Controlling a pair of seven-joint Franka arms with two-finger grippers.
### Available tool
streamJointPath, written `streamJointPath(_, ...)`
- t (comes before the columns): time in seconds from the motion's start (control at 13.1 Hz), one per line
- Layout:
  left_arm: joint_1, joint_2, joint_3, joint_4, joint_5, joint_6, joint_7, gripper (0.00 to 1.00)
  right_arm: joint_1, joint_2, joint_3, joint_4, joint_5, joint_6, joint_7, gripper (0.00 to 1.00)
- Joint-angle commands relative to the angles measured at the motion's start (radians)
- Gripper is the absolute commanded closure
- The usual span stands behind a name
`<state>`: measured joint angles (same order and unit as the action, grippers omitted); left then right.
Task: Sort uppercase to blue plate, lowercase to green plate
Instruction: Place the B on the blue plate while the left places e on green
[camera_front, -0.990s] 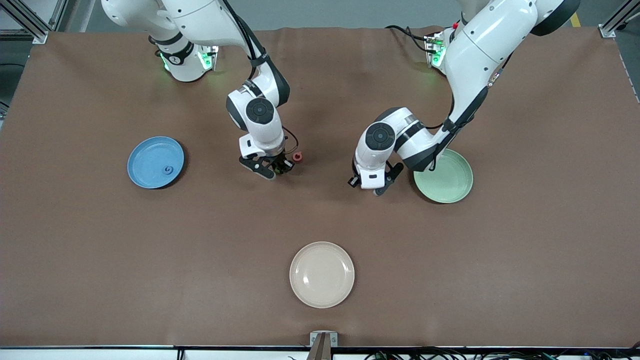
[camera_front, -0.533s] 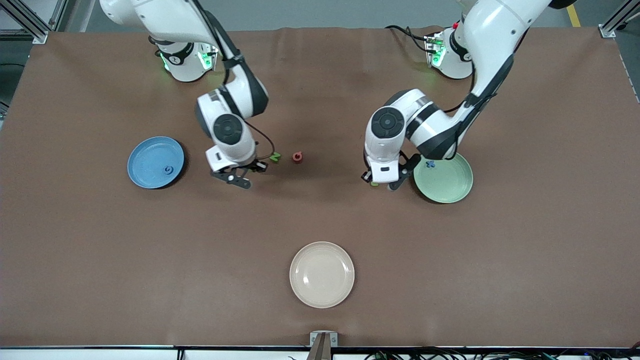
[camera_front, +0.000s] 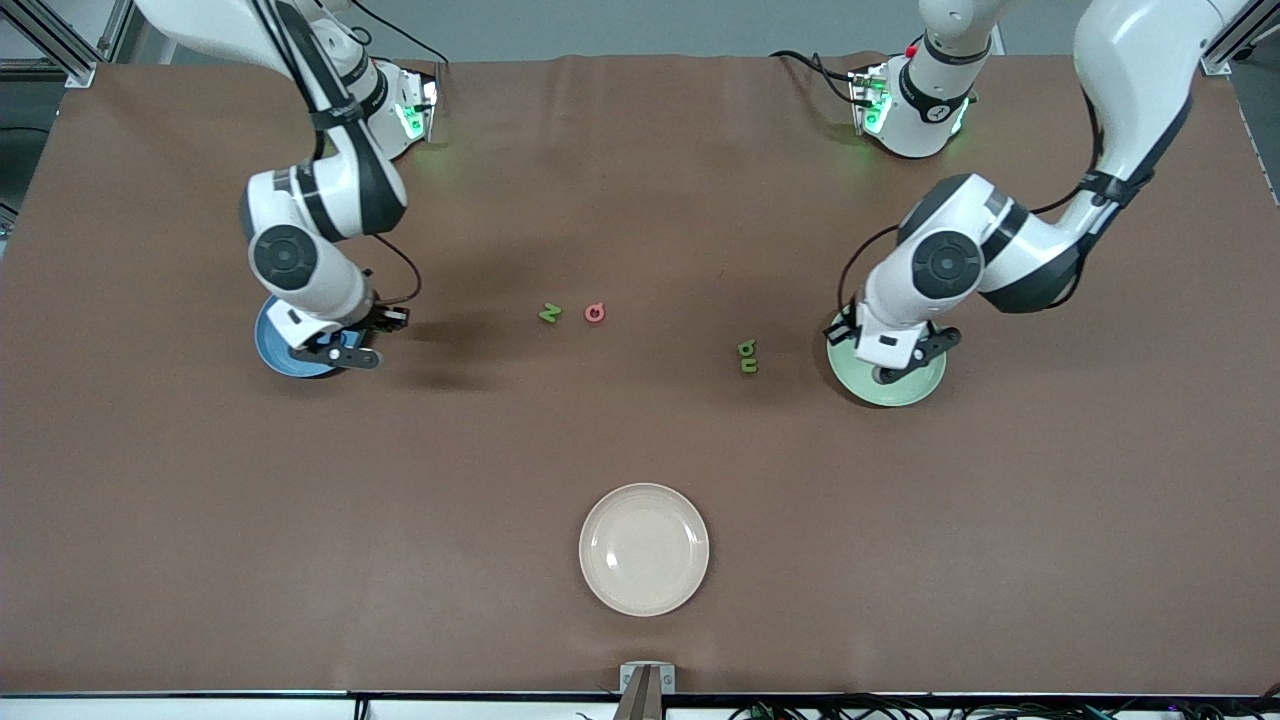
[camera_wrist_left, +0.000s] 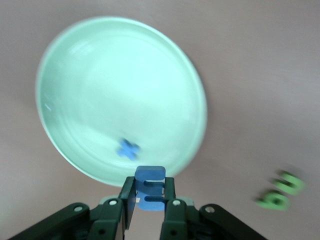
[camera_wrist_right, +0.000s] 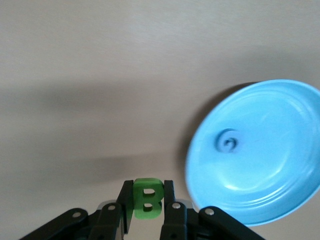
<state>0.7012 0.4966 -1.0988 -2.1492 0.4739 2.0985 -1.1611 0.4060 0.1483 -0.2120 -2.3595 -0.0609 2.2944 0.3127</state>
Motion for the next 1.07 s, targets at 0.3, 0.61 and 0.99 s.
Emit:
streamJointPath(0.3,0.145,0.043,-0.015,-0.127,0.190,0.149,0.113,0.86,-0.153,-0.084,0.016,-0.256,-0.017,0.244,-0.182,0.99)
streamJointPath(0.61,0.153,0.079,0.029,-0.166,0.279,0.202,0.112,0.85,-0.249,-0.079,0.017,-0.262,-0.017,0.260,-0.286,0.92)
streamJointPath(0.99,0.152,0.108,0.056,-0.181,0.331,0.215,0.109,0.78,-0.231,-0.096,0.029,-0.247,-0.013,0.208,-0.256,0.00)
